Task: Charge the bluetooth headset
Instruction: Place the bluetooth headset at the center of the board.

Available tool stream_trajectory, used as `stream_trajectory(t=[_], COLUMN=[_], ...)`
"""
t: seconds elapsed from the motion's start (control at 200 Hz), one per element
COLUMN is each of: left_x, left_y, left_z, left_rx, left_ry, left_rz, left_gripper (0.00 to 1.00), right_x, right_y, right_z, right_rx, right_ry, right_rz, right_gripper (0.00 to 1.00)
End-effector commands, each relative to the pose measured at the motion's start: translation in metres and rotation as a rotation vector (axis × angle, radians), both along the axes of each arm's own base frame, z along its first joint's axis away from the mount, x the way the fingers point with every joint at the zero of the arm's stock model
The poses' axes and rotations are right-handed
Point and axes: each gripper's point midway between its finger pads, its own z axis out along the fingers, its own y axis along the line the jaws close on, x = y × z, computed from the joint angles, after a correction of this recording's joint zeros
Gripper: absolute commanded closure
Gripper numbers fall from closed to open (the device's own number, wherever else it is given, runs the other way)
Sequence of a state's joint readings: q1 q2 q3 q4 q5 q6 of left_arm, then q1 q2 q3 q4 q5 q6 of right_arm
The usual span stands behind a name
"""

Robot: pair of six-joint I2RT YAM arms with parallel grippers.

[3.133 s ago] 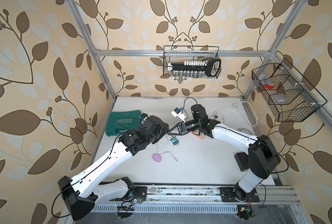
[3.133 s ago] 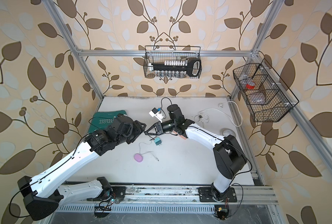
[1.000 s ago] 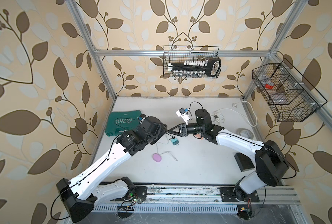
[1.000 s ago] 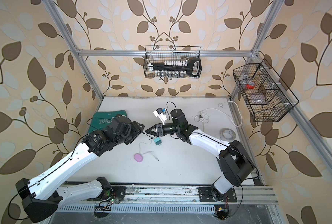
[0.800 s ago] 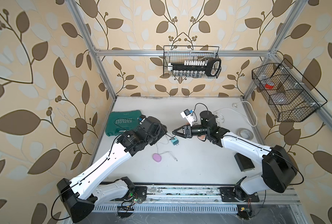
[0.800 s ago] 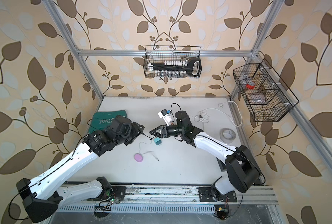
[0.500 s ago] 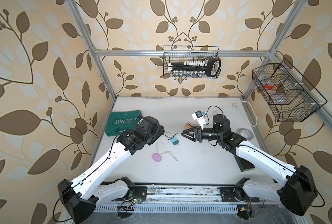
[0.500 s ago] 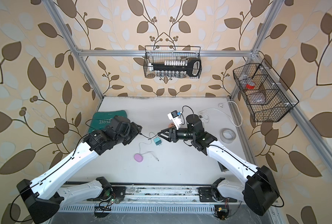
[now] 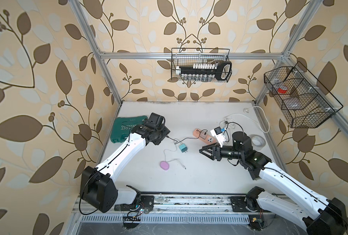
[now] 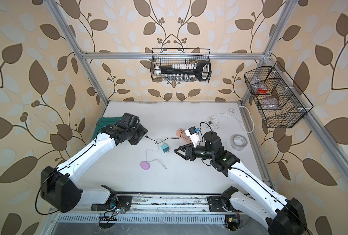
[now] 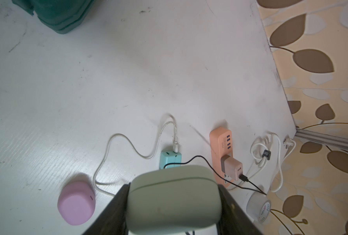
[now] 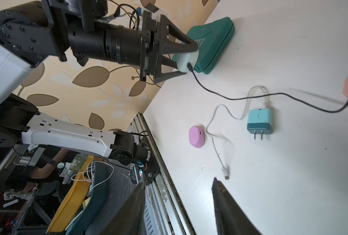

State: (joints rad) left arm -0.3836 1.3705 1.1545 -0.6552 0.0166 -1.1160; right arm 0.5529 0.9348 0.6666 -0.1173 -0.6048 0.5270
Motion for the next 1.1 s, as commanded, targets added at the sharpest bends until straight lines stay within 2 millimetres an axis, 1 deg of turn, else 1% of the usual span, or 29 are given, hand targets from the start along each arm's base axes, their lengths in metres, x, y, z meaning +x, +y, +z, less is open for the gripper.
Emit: stream_trajectory(t=[0.0, 0.03, 0.04, 0.085, 0.325, 0.505, 0.61, 0.705, 0.94, 0.975, 1.03, 1.095], left_x=[0.018, 0.020, 0.023, 0.028, 0.054, 0.066, 0.070, 0.074, 0.082, 0.082, 0.083, 0.083], left_y=[0.000, 0.002, 0.001, 0.002, 0.006, 0.012, 0.015, 0.016, 0.015, 0.014, 0.015, 0.015], left_z=[0.001, 0.000, -0.010, -0.020, -0.060, -0.094, -0.110, -0.118, -0.127, -0.128, -0.129, -0.131], left_rx=[0.000, -0.006, -0.002, -0.011, 0.024, 0.038, 0.046, 0.060, 0.073, 0.073, 0.076, 0.078], left_ry=[-0.012, -0.007, 0.017, 0.047, 0.156, 0.244, 0.281, 0.294, 0.317, 0.318, 0.319, 0.325], left_rz=[-0.016, -0.012, -0.011, -0.008, 0.001, 0.014, 0.020, 0.023, 0.016, 0.016, 0.017, 0.016], left_gripper=[0.86, 0.86, 0.86, 0.86, 0.85, 0.84, 0.84, 0.84, 0.82, 0.80, 0.74, 0.74], right_x=[-0.003, -0.005, -0.005, -0.007, -0.011, -0.010, -0.010, -0.009, -0.007, -0.007, -0.006, -0.005], right_y=[-0.008, -0.008, -0.009, -0.010, -0.014, -0.015, -0.015, -0.015, -0.015, -0.014, -0.015, -0.015], right_z=[-0.006, -0.006, -0.006, -0.006, -0.005, -0.007, -0.006, -0.006, -0.009, -0.009, -0.011, -0.012], right_rx=[-0.013, -0.012, -0.012, -0.012, -0.005, -0.009, -0.009, -0.010, -0.018, -0.017, -0.019, -0.021], right_ry=[0.005, 0.006, 0.008, 0.008, 0.008, 0.009, 0.009, 0.008, 0.011, 0.012, 0.014, 0.014], right_rz=[-0.027, -0.029, -0.029, -0.031, -0.044, -0.053, -0.052, -0.053, -0.059, -0.059, -0.066, -0.070], right_gripper=[0.46, 0.46, 0.46, 0.46, 0.46, 0.46, 0.45, 0.45, 0.45, 0.45, 0.45, 0.45])
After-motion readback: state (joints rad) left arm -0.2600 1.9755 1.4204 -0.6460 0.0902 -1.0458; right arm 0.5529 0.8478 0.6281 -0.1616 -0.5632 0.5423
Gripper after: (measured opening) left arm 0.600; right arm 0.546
